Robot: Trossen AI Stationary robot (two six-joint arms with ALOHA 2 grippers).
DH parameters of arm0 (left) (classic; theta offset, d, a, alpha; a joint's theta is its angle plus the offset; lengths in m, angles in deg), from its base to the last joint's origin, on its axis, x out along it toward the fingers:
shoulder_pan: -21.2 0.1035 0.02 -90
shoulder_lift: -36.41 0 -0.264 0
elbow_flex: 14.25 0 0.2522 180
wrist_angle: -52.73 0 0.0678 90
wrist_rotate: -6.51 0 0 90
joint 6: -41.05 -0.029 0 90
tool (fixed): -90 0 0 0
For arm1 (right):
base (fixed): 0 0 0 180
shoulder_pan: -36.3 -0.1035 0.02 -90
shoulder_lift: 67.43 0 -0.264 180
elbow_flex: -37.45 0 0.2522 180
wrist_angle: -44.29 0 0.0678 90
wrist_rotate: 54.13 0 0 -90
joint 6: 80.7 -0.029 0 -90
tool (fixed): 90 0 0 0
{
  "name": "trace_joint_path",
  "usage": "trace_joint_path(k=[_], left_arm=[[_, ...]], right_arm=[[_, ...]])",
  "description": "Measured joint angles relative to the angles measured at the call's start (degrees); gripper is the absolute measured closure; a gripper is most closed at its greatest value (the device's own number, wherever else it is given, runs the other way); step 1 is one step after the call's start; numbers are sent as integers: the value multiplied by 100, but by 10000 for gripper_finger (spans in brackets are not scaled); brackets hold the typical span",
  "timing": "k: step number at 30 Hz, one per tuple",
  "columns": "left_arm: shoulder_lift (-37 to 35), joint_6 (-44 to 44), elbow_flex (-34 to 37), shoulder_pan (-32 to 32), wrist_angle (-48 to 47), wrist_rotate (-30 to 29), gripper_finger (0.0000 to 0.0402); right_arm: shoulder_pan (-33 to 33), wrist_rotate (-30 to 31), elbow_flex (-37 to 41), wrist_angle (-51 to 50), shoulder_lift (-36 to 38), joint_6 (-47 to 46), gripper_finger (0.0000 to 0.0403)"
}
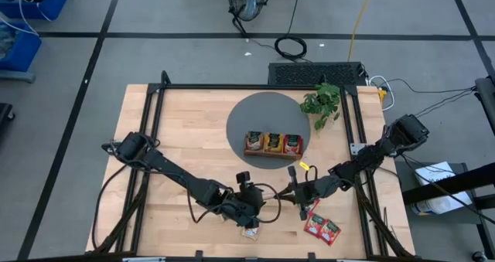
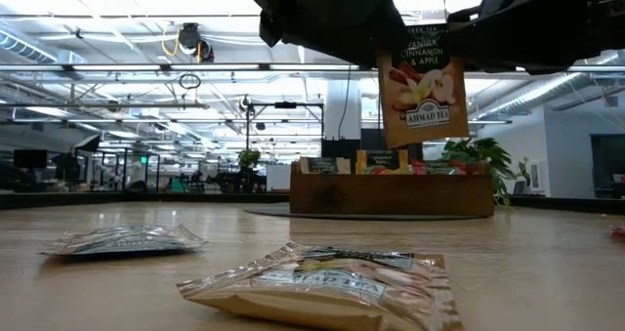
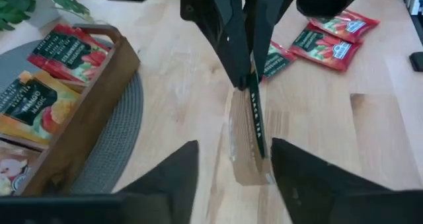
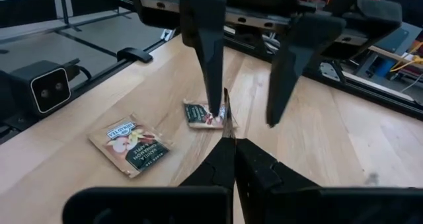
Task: Pick & Place Tea
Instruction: Put the brown tea bag into the left section of the wooden organiser
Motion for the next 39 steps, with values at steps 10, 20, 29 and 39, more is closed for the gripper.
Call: trace_joint_path(k=[10, 20, 29, 39], left_arm=[[0, -138, -1, 0, 65, 70, 384], [0, -134, -2, 0, 30, 83, 398], [7, -67, -2, -17, -267, 11, 399], [9, -28, -2, -17, -224, -44, 400]], right_arm=[[0, -13, 0, 43, 0, -46, 403], [0, -35, 0, 81, 0, -203, 401], [-24, 68, -274, -691, 354, -875, 296], [206, 113, -1640, -3713, 189, -1676, 197]])
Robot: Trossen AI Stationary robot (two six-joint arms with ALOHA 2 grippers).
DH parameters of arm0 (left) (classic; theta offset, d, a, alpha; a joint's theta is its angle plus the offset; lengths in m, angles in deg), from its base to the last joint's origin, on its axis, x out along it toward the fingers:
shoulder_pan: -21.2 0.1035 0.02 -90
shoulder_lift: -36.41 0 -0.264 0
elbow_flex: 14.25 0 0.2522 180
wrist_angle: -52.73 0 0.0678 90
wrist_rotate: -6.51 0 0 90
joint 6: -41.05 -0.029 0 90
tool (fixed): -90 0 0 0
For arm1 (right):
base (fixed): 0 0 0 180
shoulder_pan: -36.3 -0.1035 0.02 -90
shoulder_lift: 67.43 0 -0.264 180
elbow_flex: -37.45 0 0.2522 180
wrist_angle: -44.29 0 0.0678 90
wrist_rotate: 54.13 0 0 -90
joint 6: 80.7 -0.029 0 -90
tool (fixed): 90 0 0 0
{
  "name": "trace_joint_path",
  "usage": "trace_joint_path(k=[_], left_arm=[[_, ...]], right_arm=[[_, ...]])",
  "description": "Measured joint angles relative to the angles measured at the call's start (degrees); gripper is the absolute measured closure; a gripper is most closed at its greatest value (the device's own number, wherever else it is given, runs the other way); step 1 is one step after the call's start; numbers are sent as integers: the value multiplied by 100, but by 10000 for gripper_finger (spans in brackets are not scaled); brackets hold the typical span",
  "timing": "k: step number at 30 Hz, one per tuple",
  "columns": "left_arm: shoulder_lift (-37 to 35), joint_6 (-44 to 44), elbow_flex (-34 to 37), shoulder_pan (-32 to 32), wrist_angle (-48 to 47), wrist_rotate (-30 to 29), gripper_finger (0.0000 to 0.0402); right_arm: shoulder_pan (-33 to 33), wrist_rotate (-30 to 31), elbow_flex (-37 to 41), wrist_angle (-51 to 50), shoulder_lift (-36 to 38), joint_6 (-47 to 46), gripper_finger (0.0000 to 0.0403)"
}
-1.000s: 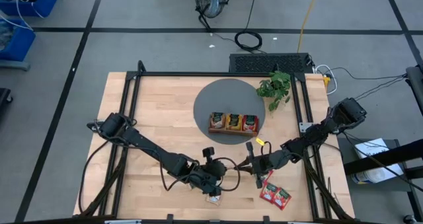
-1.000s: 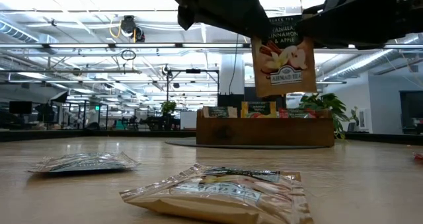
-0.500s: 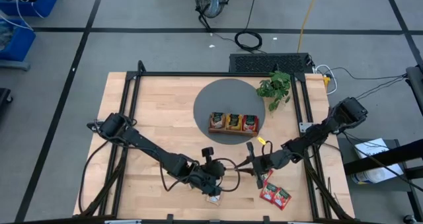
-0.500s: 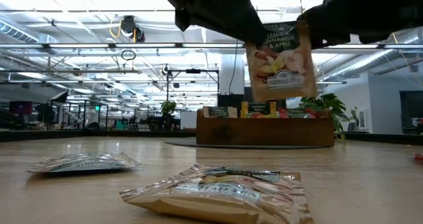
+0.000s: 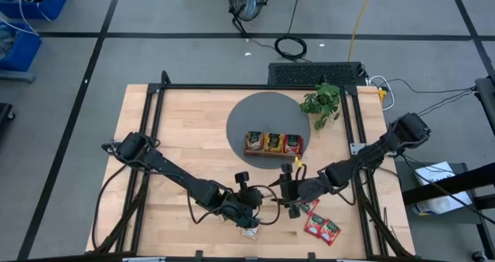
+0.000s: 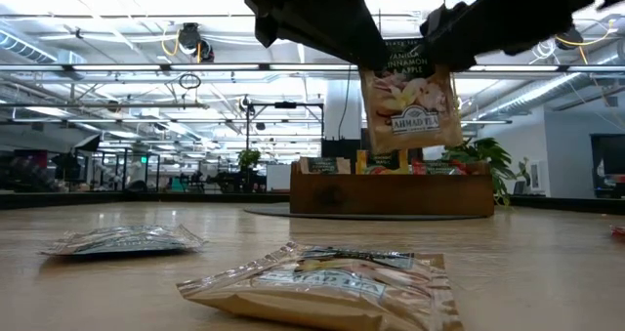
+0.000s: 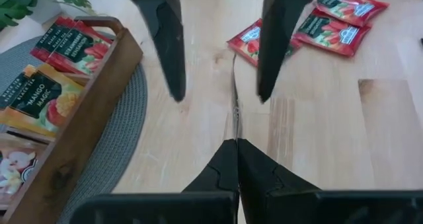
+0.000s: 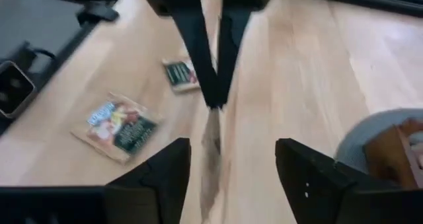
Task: Pick & Place Tea
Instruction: Put the brown tea bag into the left section of the wooden organiser
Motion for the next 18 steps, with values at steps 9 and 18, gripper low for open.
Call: trace_joint_path(k=[9, 18], left_arm=[[0, -18, 0, 0, 6, -9, 401], [0, -51, 0, 7, 6, -3, 401]], right_arm=[[73, -310, -100, 20, -71, 13, 243], [75, -603, -100, 40, -73, 87, 395]])
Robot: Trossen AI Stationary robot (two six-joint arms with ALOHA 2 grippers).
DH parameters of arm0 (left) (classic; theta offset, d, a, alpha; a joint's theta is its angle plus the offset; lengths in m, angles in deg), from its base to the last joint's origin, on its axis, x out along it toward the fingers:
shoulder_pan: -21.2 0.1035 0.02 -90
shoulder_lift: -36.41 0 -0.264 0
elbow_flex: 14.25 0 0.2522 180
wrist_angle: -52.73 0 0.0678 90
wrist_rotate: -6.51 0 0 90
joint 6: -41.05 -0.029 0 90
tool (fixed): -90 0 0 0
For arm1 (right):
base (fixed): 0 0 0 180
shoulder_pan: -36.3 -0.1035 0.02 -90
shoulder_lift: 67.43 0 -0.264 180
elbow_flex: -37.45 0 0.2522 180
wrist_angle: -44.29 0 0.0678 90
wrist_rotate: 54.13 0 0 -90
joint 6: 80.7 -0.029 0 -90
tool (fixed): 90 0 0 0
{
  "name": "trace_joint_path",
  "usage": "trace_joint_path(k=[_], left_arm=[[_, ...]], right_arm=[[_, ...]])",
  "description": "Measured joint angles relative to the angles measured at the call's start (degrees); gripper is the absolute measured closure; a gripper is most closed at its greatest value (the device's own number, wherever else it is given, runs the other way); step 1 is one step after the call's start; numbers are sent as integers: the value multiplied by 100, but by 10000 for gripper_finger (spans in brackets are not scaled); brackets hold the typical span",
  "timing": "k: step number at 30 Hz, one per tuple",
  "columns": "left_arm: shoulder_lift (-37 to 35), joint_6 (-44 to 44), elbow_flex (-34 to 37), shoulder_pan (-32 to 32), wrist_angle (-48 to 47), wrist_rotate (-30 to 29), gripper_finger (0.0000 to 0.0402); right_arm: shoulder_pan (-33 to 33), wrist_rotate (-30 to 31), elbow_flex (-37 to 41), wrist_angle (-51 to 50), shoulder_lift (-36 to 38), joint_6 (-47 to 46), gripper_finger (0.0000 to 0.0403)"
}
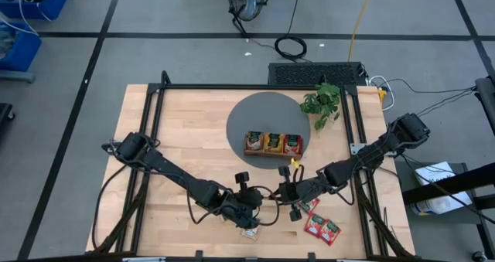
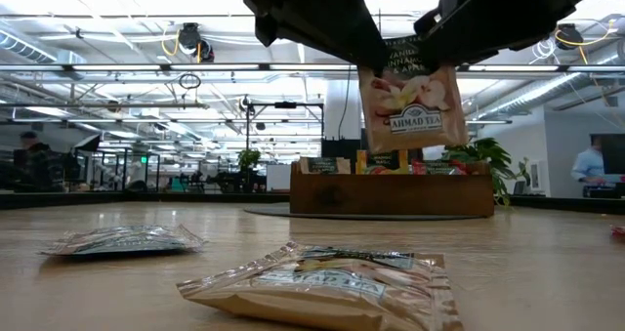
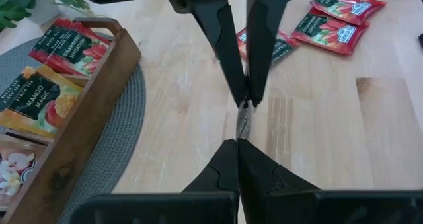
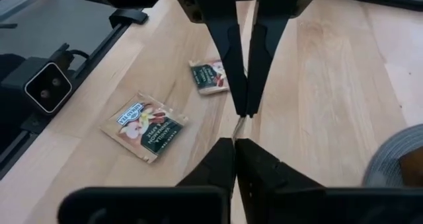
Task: Pick & Place Tea
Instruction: Put the brown tea bag into the left section of the wooden organiser
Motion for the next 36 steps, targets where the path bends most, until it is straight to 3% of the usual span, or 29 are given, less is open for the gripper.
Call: trace_joint_path(k=[7, 16, 23, 28, 31, 33, 36], left_arm=[[0, -60, 0, 4, 2, 8, 393], [-63, -388, 0, -48, 0, 77, 331], [-275, 168, -11, -180, -899, 303, 304], [-265, 1208, 40, -586, -2121, -273, 316], [-264, 1636, 265, -887, -2400, -706, 352], [-281, 1718, 388, -1109, -2393, -864, 385], [-350, 1258, 662, -1417, -1757, -969, 392]], right_arm=[[2, 15, 2, -99, 0, -13, 401], [122, 284, 376, -91, -2, -88, 402], [179, 494, 831, 414, -2, -216, 403], [175, 490, 1184, 852, -2, -262, 403], [181, 490, 1359, 1164, -2, -262, 403], [184, 489, 1431, 1361, -2, -259, 403], [204, 469, 1436, 1487, -2, -256, 403]])
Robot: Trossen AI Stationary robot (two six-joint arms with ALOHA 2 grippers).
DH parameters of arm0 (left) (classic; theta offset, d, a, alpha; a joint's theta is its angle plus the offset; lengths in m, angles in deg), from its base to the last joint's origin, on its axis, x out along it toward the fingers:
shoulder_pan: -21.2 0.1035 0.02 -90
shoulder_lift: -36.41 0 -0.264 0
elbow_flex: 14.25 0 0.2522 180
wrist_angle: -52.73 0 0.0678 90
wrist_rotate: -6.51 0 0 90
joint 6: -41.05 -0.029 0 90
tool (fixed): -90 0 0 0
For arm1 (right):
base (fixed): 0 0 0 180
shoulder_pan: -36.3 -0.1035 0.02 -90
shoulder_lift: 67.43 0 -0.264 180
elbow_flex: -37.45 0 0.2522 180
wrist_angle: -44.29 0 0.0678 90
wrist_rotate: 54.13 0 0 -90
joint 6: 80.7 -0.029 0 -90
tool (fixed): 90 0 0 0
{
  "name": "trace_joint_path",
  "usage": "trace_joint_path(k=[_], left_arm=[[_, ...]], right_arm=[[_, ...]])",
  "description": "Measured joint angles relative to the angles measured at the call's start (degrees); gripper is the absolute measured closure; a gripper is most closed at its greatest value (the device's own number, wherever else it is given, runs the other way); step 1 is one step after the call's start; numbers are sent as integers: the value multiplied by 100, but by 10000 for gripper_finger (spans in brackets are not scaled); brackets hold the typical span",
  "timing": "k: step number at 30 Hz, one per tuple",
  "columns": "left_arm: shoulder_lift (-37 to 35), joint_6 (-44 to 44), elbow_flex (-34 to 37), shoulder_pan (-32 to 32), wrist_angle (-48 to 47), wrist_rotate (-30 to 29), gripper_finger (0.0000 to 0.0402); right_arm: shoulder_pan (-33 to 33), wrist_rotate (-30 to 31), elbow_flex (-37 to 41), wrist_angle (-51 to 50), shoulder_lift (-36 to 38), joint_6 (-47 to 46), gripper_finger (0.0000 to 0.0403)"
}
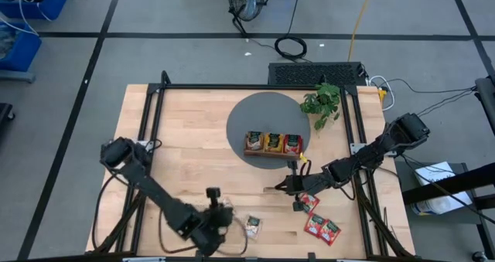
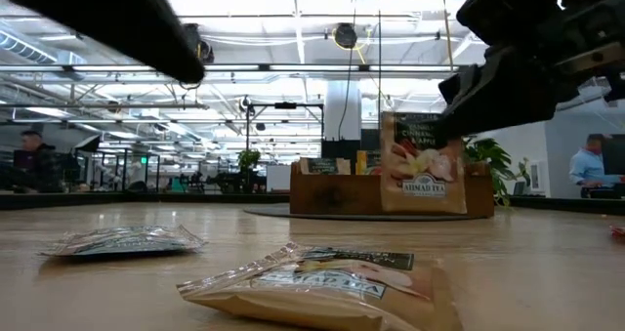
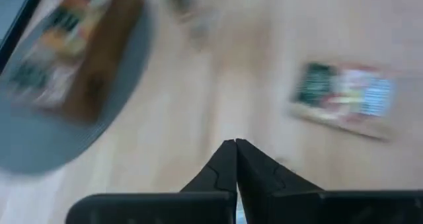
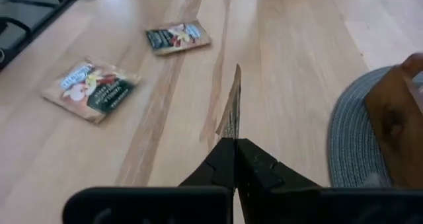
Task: Pick & Place Tea
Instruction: Put the brown tea bag into the left section of the wooden organiser
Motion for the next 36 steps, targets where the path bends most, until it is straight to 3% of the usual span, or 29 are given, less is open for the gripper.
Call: trace_joint_path(k=[5, 10, 13, 20, 26, 31, 36], left_arm=[[30, -2274, 751, -364, 2393, 737, 397], [-230, -3962, 1522, -72, 4847, 2583, 395], [-582, -4168, 2200, 310, 5441, 3126, 398], [-1134, -3989, 3789, 859, 7825, 3727, 395], [-1158, -3978, 4170, 888, 8157, 3495, 392], [-1161, -3861, 4162, 914, 8157, 3401, 398], [-1161, -3876, 4157, 908, 8145, 3375, 376]], right_arm=[[330, -291, -14, 378, 11, 330, 403], [1131, -1279, -230, 348, 174, 489, 403], [1578, -1666, -357, 223, 299, 546, 403], [2353, -1494, -617, -231, 595, 1655, 403], [3091, -1962, -749, -400, 675, 1850, 403], [3555, -2485, -756, -245, 408, 1853, 403], [3730, -2705, -810, -79, -29, 1800, 403]])
